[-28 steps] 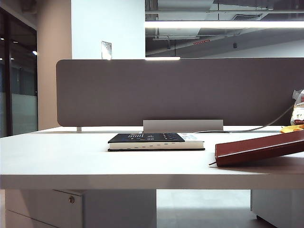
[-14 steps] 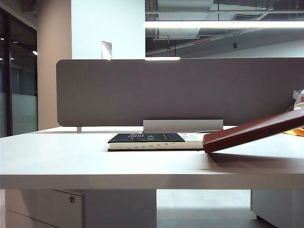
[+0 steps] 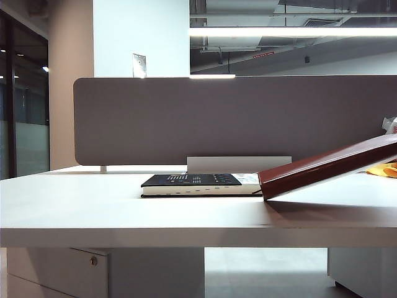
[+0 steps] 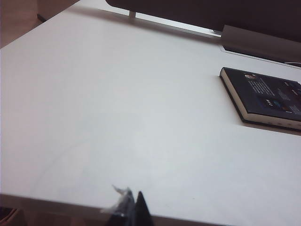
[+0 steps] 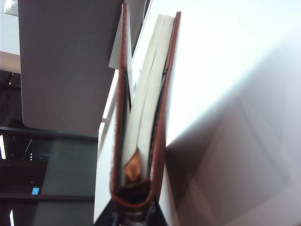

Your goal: Pick up the red book and place it on top of the black book.

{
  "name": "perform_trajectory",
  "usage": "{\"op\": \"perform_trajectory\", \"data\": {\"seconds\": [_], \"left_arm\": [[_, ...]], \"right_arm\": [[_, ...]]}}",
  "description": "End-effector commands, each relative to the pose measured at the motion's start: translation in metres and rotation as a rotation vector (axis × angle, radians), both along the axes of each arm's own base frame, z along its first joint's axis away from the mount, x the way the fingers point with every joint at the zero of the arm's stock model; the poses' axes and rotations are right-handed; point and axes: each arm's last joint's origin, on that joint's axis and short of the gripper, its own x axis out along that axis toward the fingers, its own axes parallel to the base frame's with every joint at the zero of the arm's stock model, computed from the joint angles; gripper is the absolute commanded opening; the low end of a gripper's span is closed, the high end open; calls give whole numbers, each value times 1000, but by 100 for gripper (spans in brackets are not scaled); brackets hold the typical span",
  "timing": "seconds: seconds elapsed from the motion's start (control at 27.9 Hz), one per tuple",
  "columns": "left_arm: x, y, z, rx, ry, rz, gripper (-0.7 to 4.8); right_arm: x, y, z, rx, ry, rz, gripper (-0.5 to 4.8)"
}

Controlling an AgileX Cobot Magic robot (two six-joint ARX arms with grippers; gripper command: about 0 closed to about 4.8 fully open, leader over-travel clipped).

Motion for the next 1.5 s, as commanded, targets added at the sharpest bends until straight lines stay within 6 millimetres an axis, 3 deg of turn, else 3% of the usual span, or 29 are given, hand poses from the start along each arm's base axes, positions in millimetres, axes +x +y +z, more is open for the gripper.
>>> {"op": "perform_trajectory", "data": {"seconds": [0.04,0.61,1.5], "left_arm": [[0,-1,-2,-6,16,-28,-5],[0,-1,-2,-24,17,-24,-5],[0,-2,-2,-28,14,-49,-6]], "right_arm": [[2,1,12,-3,-109,11,-1],[15,7,32,-5,-177,56,-1],[25,9,48,17,-206,76,-1]]}}
